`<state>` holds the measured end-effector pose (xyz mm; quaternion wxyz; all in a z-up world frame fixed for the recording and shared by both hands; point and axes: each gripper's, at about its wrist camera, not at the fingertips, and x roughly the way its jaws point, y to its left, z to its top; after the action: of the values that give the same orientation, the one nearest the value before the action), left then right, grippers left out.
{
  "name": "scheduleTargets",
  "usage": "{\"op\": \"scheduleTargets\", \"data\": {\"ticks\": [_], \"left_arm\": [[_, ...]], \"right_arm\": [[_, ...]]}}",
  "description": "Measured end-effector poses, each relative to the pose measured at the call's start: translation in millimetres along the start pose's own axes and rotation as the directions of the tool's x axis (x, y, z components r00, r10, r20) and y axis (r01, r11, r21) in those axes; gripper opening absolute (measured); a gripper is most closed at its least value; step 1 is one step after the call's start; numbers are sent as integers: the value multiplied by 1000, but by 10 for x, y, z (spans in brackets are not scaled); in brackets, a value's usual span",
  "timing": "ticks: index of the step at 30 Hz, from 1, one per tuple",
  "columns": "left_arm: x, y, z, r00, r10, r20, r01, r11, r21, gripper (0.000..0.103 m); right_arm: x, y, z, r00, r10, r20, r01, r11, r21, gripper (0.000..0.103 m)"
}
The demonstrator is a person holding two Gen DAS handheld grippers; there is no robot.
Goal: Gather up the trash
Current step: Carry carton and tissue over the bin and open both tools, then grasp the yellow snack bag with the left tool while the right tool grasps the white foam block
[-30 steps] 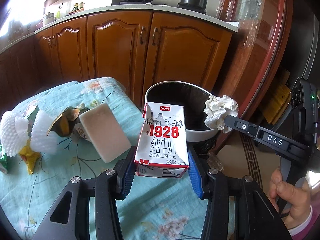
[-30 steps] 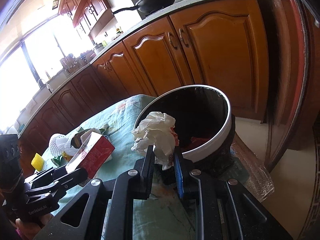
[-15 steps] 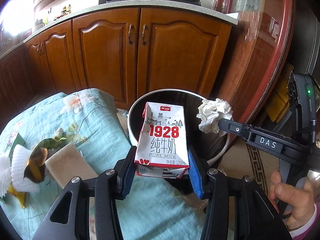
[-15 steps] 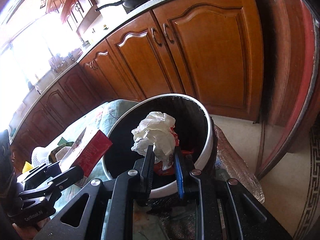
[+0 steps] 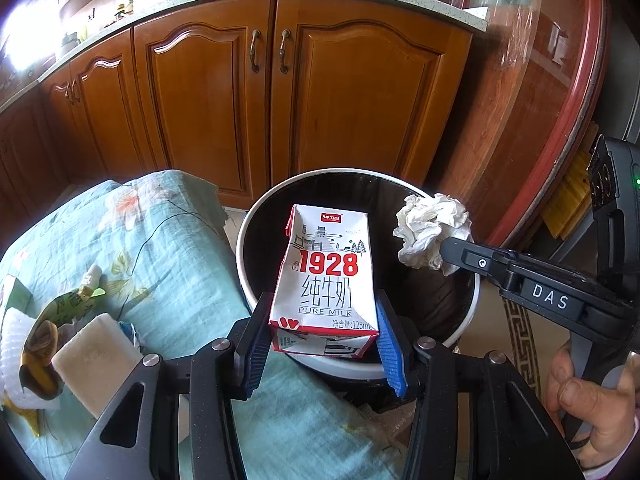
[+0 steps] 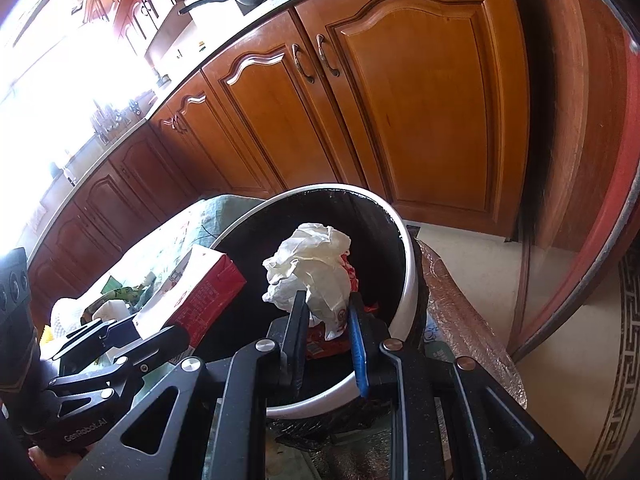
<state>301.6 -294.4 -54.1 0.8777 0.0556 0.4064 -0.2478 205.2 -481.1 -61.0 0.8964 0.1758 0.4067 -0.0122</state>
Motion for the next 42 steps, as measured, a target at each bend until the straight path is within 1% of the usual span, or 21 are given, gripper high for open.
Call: {"op": "scheduleTargets", "data": {"ticks": [2,3,4,5,7,12,19,22,26,32,42], "left_arm": [[14,-20,18,1000,-10,-2,10,1000,0,47],[14,-30,14,1000,-8,-3,8,1000,1,47],[-3,-38,2,1000,-3,-2,3,1000,1,48],[-12,-50,-8,1000,0,-2,0,1000,1,53],[-57,-60,-43,1000,3,7,-3,1000,3,55],[-230,12,-206,1000,-4,20,5,1000,-22,57],[-601,240,-480,999,-8,52,13,995,-95,58],[-783,363,-619,998,9,67,0,992,-124,59],[-993,556,-843,997,28,73,-15,984,-178,61],[-1274,891,-1158,996,70,64,-50,961,-272,61],[-1680,1306,-1474,988,140,70,-103,919,-381,61]], "right_arm": [[8,-1,9,1000,-2,-3,2,1000,-2,24],[14,-5,13,1000,-1,-5,1,1000,-1,24],[19,-15,17,1000,-1,-8,1,1000,3,30],[22,-24,20,1000,-2,-12,2,1000,7,41],[4,-39,18,1000,8,-2,-8,1000,14,49],[-86,-31,-40,999,27,27,-28,999,36,59],[-215,139,-167,997,59,47,-60,998,29,60],[-257,254,-225,995,79,52,-81,996,23,60],[-273,433,-318,993,109,48,-110,994,12,64],[-199,741,-485,988,151,9,-151,988,-15,64],[-20,1274,-685,973,222,-55,-226,971,-78,64]]}}
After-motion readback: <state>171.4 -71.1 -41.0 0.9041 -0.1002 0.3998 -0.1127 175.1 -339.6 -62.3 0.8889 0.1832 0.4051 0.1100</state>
